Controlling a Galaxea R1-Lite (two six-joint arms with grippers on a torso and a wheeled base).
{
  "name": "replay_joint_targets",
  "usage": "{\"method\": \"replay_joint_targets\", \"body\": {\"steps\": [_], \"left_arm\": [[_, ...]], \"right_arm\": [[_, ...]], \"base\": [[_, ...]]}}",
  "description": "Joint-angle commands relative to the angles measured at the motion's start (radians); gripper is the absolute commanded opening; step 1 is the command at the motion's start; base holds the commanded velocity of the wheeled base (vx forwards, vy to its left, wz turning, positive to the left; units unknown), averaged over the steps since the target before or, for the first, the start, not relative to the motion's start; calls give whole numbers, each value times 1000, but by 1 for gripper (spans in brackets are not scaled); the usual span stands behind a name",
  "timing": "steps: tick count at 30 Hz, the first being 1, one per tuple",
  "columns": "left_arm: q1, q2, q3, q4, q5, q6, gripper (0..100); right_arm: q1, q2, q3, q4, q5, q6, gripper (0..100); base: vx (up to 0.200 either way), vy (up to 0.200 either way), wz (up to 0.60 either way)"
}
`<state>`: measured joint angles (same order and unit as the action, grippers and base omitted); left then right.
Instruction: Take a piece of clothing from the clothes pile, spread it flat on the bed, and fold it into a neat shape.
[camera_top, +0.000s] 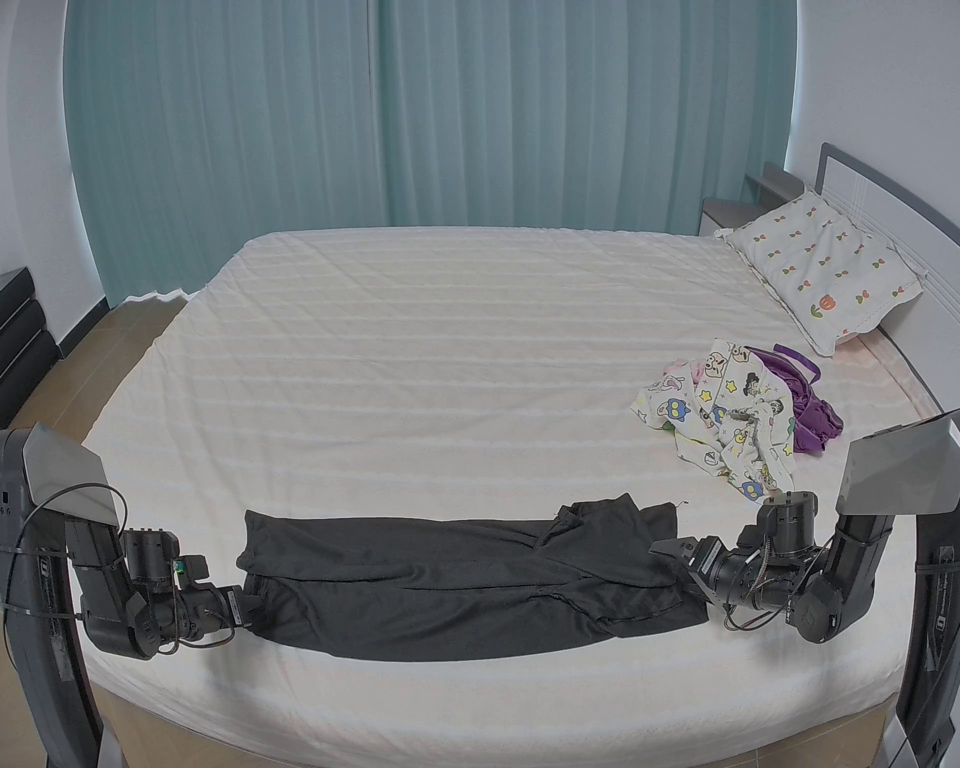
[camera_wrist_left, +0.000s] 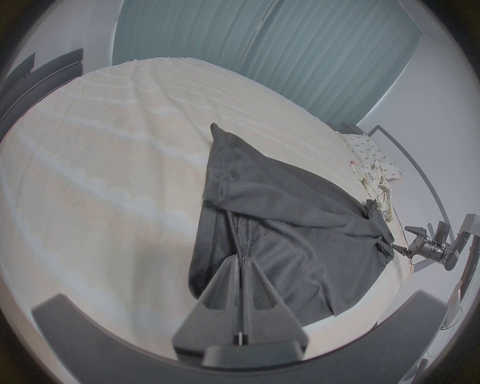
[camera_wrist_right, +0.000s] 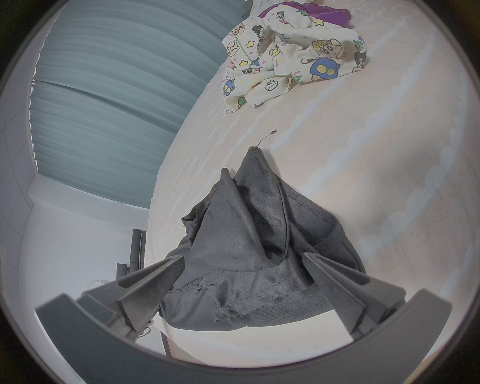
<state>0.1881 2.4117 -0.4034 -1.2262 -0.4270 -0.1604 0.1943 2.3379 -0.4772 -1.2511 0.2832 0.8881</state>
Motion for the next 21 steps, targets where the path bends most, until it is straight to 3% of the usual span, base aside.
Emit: {"method": "replay_joint_targets", "body": {"steps": [1, 21], "left_arm": [[7, 1, 32, -1, 2, 1, 0], [76, -36, 57, 17, -7, 73, 0]], "right_arm": [[1, 1, 0, -1, 1, 0, 100], [1, 1, 0, -1, 1, 0, 100]], "base": [[0, 0, 0], [0, 0, 0]]}}
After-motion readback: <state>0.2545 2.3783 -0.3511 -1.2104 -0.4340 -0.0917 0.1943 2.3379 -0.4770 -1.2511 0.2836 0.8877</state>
